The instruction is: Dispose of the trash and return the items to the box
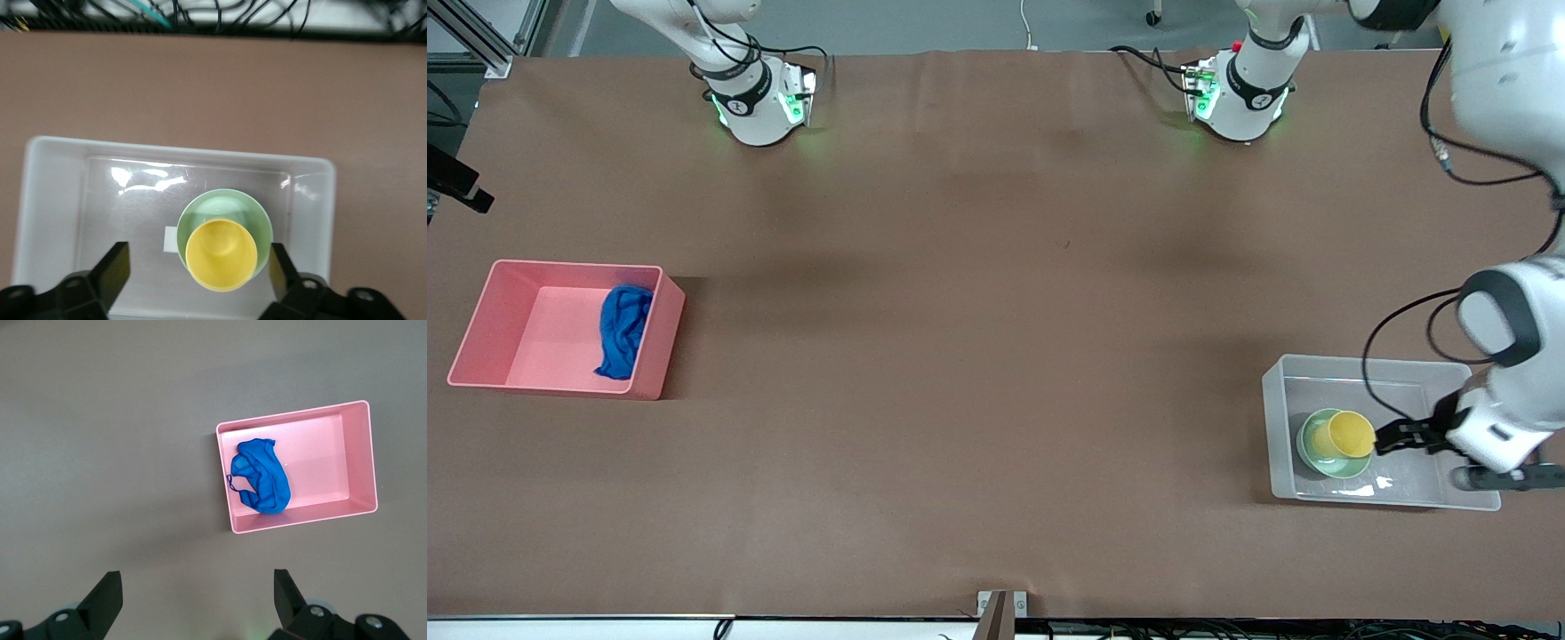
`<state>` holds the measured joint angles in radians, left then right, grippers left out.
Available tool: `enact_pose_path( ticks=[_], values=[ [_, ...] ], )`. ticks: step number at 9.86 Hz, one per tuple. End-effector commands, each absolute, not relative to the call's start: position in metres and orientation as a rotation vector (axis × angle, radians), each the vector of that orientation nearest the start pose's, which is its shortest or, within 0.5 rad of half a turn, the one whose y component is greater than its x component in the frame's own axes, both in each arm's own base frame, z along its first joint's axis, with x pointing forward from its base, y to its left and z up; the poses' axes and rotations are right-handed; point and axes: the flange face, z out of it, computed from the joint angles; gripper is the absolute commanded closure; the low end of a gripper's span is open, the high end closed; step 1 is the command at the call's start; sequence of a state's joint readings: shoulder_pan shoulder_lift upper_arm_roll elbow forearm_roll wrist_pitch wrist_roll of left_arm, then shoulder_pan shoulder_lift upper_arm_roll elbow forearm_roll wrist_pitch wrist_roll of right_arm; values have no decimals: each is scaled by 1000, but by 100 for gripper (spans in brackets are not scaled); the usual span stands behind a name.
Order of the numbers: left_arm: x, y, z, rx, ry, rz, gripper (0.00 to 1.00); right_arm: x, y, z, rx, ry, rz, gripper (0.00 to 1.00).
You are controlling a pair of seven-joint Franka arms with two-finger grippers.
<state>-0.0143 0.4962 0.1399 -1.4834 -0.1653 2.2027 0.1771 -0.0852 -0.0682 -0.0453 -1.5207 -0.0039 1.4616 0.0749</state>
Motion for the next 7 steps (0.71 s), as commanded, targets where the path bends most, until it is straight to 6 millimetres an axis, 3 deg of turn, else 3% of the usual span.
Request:
enact_pose_path(
  ticks=[1, 3, 5, 7],
  values=[
    [652, 54, 469, -3180, 28, -405, 0, 516, -71, 677, -3137, 314, -9, 0],
    [609, 37, 541, -3160, 128, -343, 0, 516, -71, 678, -3137, 314, -11, 0],
    [566, 16, 597, -3155, 190, -219, 0, 516, -72, 677, -3137, 316, -9, 0],
    [549, 11, 636, -3162, 211, -144, 0, 515, -73, 677, -3139, 290, -9, 0]
  ],
)
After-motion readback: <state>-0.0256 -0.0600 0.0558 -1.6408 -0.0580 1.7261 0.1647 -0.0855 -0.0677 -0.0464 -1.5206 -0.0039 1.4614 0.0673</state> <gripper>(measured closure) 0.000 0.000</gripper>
